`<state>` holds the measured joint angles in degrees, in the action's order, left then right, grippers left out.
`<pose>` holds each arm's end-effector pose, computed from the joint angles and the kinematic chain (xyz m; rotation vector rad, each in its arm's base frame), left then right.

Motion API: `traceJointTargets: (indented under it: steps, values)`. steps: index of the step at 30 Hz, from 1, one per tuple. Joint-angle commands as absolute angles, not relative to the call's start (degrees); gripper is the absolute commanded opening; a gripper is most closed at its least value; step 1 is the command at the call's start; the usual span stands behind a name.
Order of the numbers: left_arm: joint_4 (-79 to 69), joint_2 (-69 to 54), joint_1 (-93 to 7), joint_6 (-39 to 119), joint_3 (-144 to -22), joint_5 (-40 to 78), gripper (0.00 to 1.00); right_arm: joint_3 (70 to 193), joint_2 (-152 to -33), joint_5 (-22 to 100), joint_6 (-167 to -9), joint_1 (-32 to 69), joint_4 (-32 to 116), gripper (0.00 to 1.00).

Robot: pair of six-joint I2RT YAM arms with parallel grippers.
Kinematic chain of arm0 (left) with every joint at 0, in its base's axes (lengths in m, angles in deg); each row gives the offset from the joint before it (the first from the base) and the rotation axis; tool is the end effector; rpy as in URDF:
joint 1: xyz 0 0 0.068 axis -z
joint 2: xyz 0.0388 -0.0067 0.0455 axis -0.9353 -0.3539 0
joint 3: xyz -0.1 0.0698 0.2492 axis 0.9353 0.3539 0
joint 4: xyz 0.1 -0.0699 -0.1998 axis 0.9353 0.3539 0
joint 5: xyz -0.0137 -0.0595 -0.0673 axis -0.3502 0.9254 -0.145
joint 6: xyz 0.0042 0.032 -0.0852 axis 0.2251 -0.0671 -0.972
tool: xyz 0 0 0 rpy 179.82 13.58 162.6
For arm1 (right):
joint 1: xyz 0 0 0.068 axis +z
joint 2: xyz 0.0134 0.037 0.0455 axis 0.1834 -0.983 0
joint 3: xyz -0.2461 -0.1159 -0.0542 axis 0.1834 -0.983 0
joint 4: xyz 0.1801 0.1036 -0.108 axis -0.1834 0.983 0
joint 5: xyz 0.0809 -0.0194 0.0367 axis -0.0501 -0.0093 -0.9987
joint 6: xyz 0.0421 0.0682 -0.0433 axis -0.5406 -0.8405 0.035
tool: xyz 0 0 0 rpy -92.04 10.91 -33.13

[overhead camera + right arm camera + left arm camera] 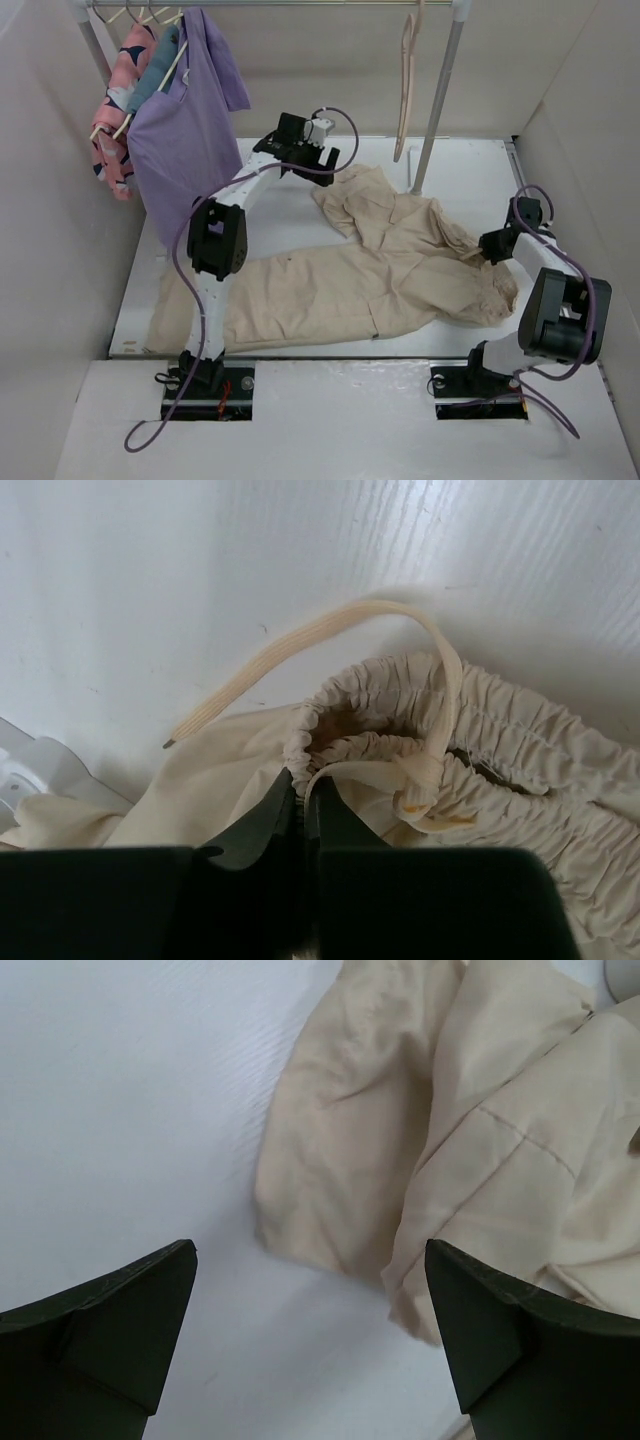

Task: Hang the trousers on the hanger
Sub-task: Flatten out the trousers at the center of the board.

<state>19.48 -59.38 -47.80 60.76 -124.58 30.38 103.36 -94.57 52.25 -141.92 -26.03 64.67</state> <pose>0.4822 -0.2191 0.2462 0.7738 2.0582 -0.4918 0.2654 -0.0817 0.1706 1.6304 2.0227 0.1615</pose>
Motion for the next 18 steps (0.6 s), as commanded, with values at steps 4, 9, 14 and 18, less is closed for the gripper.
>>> traceJointTargets:
  steps: [4,9,14,18]
  values:
    - [14.63,-63.73,-41.42,63.94,-131.89,34.15,0.99,108.25,-96.10,51.83,-138.87,-29.37,61.53,0.00]
    - [13.21,-69.78,-41.41,63.94,-138.46,32.03,0.98,110.80,-96.11,57.10,-135.27,-30.86,63.90,0.00]
    - [12.69,-70.85,-40.88,64.56,-139.10,35.37,0.56,114.05,-98.03,57.81,-131.48,-33.68,65.22,0.00]
    - [15.22,-71.38,-42.28,65.09,-137.78,30.11,0.00,114.76,-99.18,57.81,-130.87,-33.68,64.70,0.00]
